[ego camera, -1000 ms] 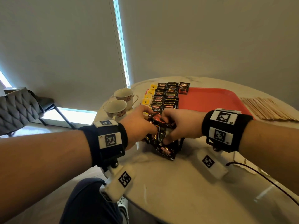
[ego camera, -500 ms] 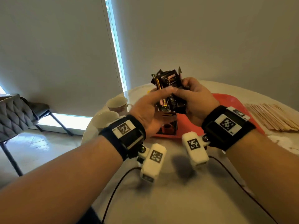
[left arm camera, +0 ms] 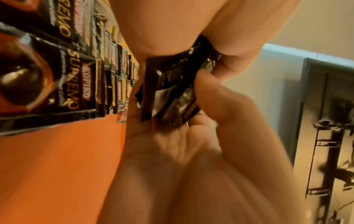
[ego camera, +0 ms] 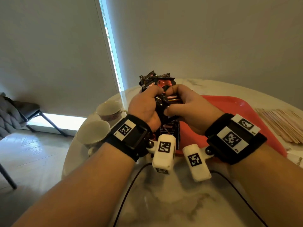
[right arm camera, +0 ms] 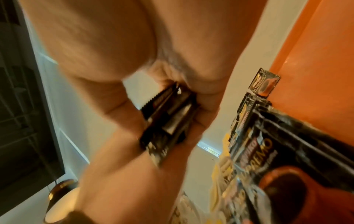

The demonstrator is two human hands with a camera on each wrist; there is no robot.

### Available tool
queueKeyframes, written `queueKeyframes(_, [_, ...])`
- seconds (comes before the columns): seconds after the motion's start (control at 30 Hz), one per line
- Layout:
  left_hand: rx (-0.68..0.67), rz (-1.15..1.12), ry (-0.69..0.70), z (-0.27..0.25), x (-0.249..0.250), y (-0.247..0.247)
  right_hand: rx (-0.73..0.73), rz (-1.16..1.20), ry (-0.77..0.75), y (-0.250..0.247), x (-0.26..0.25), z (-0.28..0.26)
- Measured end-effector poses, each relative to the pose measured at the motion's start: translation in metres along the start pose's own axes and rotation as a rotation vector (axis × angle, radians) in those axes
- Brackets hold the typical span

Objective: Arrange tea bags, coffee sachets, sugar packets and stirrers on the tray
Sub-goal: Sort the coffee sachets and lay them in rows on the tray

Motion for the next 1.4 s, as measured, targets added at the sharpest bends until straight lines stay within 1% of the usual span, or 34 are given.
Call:
queueKeyframes(0.03, [0.022, -0.021, -0.004, 0.002, 0.0, -0.005, -0.052, -0.043, -0.002, -0.001, -0.001, -0.001])
queueKeyframes(0.1, [0.057, -0.063, -0.029, 0.004, -0.001, -0.016, -0.129, -0.236, -0.05, -0.003, -0.004, -0.003])
queueKeyframes(0.17, [0.073, -0.096, -0.062, 0.004, -0.003, -0.023, -0.131, -0.381, -0.097, -0.004, -0.005, -0.005])
queueKeyframes(0.23, [0.039, -0.151, -0.069, 0.003, -0.002, -0.025, -0.093, -0.418, -0.12, -0.004, -0.004, -0.004])
queueKeyframes(0.3, [-0.033, -0.2, -0.07, 0.002, -0.002, -0.023, -0.036, -0.416, -0.158, -0.004, -0.006, -0.004])
queueKeyframes(0.4, [-0.158, -0.244, -0.078, -0.004, -0.004, -0.012, 0.112, -0.342, -0.207, -0.013, -0.011, -0.003])
queueKeyframes(0.47, [-0.194, -0.231, -0.081, -0.007, -0.006, -0.007, 0.16, -0.313, -0.228, -0.017, -0.014, -0.003])
queueKeyframes(0.57, [-0.184, -0.2, -0.089, -0.006, -0.007, -0.011, 0.125, -0.321, -0.235, -0.013, -0.016, -0.005])
queueKeyframes(0.63, [-0.142, -0.135, -0.104, -0.002, -0.006, -0.017, 0.074, -0.388, -0.189, -0.009, -0.017, -0.008])
queueKeyframes(0.7, [-0.09, -0.074, -0.116, 0.003, -0.005, -0.024, 0.08, -0.484, -0.138, -0.013, -0.02, -0.009])
queueKeyframes(0.8, [-0.065, -0.013, -0.087, 0.005, -0.003, -0.028, 0.198, -0.52, -0.141, -0.025, -0.028, -0.011])
queueKeyframes(0.9, [-0.101, 0.005, -0.05, 0.001, -0.004, -0.023, 0.334, -0.526, -0.201, -0.031, -0.034, -0.013])
queueKeyframes(0.97, [-0.119, 0.003, -0.037, -0.002, -0.003, -0.019, 0.351, -0.459, -0.24, -0.03, -0.036, -0.014])
queueKeyframes(1.1, [-0.136, 0.038, -0.044, -0.008, 0.003, -0.014, 0.273, -0.268, -0.225, -0.028, -0.037, -0.014])
queueKeyframes(1.17, [-0.152, 0.04, -0.062, -0.012, 0.005, -0.009, 0.309, -0.17, -0.175, -0.031, -0.033, -0.012])
queueKeyframes(1.27, [-0.158, 0.039, -0.075, -0.018, 0.006, -0.005, 0.378, 0.098, -0.035, -0.035, -0.019, -0.01])
queueKeyframes(1.33, [-0.164, 0.062, -0.03, -0.019, 0.007, -0.003, 0.383, 0.213, 0.035, -0.032, -0.011, -0.009])
queueKeyframes(1.4, [-0.157, 0.087, 0.017, -0.018, 0.008, -0.002, 0.406, 0.235, 0.054, -0.03, -0.007, -0.01])
Point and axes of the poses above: each hand's wrist, its own z-axis towards the middle knuckle, its own y-axis out of the palm, x = y × z, the point moved 7 cm from there along z, towards the middle knuckle, and after that the axes turned 9 degrees about -z, right-handed, at the moved point
